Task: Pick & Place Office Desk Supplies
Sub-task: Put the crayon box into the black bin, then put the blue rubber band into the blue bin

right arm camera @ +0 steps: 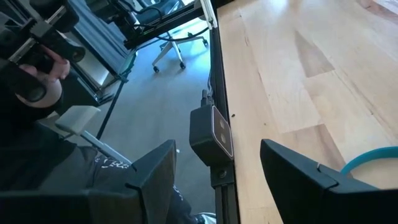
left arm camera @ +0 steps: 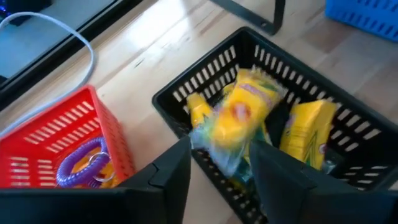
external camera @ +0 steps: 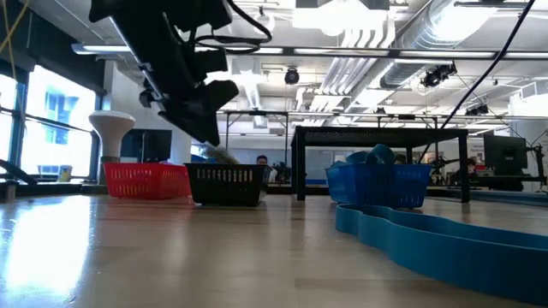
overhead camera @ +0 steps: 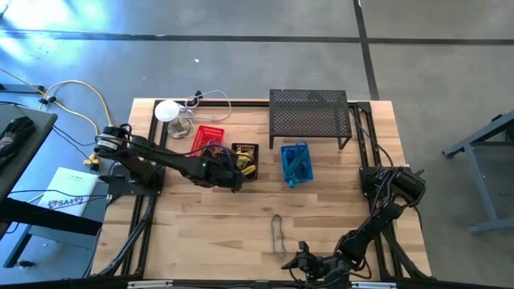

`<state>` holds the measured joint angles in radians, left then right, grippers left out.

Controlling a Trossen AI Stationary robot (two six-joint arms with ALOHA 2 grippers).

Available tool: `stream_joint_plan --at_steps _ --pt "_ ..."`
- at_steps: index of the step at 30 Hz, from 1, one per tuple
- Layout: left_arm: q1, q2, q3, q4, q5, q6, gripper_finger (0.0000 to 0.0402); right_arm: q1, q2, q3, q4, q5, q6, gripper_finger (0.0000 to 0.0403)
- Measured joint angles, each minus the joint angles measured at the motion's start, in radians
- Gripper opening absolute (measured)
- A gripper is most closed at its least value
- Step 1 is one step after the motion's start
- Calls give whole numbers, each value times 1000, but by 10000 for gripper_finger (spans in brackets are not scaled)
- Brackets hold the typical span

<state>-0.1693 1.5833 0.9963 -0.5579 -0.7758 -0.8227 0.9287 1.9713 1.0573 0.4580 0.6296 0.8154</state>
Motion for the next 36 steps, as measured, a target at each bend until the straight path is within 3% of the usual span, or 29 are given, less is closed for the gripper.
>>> stream_joint_plan --at_steps 9,17,22,29,36 --pt "-18 -7 2 33 -7 59 210 0 0 0 0 0 0 222" --pt "-125 -89 34 116 17 269 220 -2 0 0 10 0 -42 222" --pt "-243 -138 35 135 148 340 220 -7 0 0 116 -8 -187 222" --pt "-412 -98 23 128 471 330 220 -18 0 0 193 -42 -323 222" --pt "-592 7 9 147 474 197 220 -84 0 0 220 -116 -315 222"
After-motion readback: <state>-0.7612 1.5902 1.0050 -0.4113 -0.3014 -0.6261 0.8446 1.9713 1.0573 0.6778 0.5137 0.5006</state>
